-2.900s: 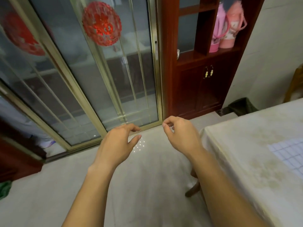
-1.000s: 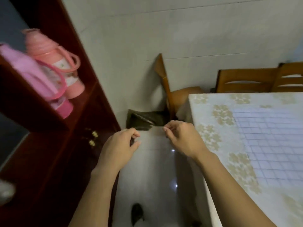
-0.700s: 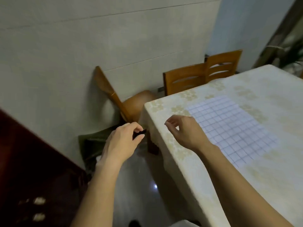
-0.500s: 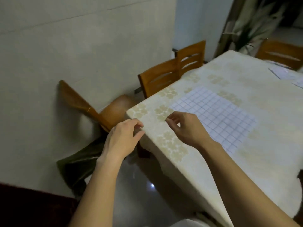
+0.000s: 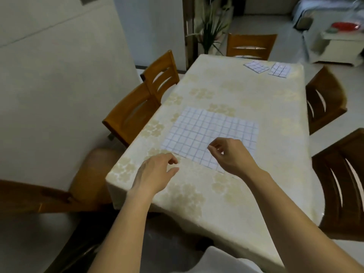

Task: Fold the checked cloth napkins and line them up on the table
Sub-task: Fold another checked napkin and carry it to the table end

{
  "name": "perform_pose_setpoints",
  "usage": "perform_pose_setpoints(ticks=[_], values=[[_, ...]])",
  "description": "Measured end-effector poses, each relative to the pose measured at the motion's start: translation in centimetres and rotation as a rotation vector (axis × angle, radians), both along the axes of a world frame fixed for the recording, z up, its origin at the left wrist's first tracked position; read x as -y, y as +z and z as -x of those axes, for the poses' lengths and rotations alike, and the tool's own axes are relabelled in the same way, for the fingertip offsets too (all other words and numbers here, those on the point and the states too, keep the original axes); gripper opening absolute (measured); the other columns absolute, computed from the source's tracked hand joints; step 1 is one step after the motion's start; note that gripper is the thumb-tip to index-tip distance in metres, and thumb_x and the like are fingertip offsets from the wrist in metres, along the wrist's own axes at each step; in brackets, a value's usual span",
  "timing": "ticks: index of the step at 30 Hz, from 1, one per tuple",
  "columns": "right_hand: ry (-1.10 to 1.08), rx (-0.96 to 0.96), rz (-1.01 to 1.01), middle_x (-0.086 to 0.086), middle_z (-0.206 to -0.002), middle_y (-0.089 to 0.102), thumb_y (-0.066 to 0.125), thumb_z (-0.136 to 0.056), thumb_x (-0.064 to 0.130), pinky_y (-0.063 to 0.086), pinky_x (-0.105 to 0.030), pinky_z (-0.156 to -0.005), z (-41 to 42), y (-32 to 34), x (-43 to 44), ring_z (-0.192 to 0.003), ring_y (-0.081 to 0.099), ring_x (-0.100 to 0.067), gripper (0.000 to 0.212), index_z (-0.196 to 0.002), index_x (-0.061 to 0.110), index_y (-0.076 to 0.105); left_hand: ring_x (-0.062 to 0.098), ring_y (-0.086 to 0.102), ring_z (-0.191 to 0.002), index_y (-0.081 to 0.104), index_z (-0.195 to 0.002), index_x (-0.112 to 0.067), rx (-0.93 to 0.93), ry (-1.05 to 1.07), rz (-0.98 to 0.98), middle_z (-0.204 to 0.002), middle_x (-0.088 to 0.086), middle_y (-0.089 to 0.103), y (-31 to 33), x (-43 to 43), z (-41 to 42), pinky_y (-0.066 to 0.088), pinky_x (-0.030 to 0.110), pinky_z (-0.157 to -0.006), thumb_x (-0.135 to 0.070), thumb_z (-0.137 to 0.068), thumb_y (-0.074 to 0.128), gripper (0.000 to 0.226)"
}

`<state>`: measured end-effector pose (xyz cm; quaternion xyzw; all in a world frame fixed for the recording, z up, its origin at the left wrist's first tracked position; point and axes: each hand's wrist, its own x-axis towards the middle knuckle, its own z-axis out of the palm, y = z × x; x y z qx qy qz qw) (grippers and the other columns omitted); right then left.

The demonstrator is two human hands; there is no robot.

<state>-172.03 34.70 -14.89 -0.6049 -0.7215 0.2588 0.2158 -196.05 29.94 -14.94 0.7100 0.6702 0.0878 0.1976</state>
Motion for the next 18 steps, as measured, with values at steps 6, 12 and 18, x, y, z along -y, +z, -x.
perform_pose_setpoints(ticks=[6,12,18], values=[[-0.074,-0.017,0.006,0.006,-0.102,0.074,0.055,-0.101,0.036,0.058,-0.037,-0.077,1.5,-0.8,-8.0,-0.094,0.068,-0.015,0.024,-0.108,0.021,0.072,0.013,0.062,-0.112,0.06,-0.129,-0.03,-0.147,-0.001,-0.02,-0.127,-0.011,0.064,0.6,-6.7,2.1,0.052,0.03,-0.091,-0.041,-0.102,0.057,0.03],[-0.243,-0.082,0.038,0.004,-0.119,0.071,0.054,-0.102,0.035,0.051,-0.032,-0.08,-1.1,-4.7,-12.4,-0.108,0.065,-0.018,0.028,-0.121,0.019,0.068,0.017,0.06,-0.116,0.058,-0.132,-0.029,-0.209,-0.041,0.09,-0.13,-0.006,0.063,-3.3,-11.5,2.2,0.05,0.035,-0.098,-0.042,-0.101,0.057,0.033],[-0.183,0.219,0.33,-0.011,-0.169,-0.001,0.045,-0.103,0.05,0.015,-0.05,-0.123,-2.4,-14.5,-14.3,-0.155,0.007,-0.035,0.075,-0.162,0.023,0.007,0.025,0.03,-0.15,0.024,-0.16,-0.029,-0.278,-0.22,0.372,-0.166,-0.002,0.026,-10.1,-16.8,-0.6,0.031,0.042,-0.12,-0.048,-0.101,0.056,0.07]])
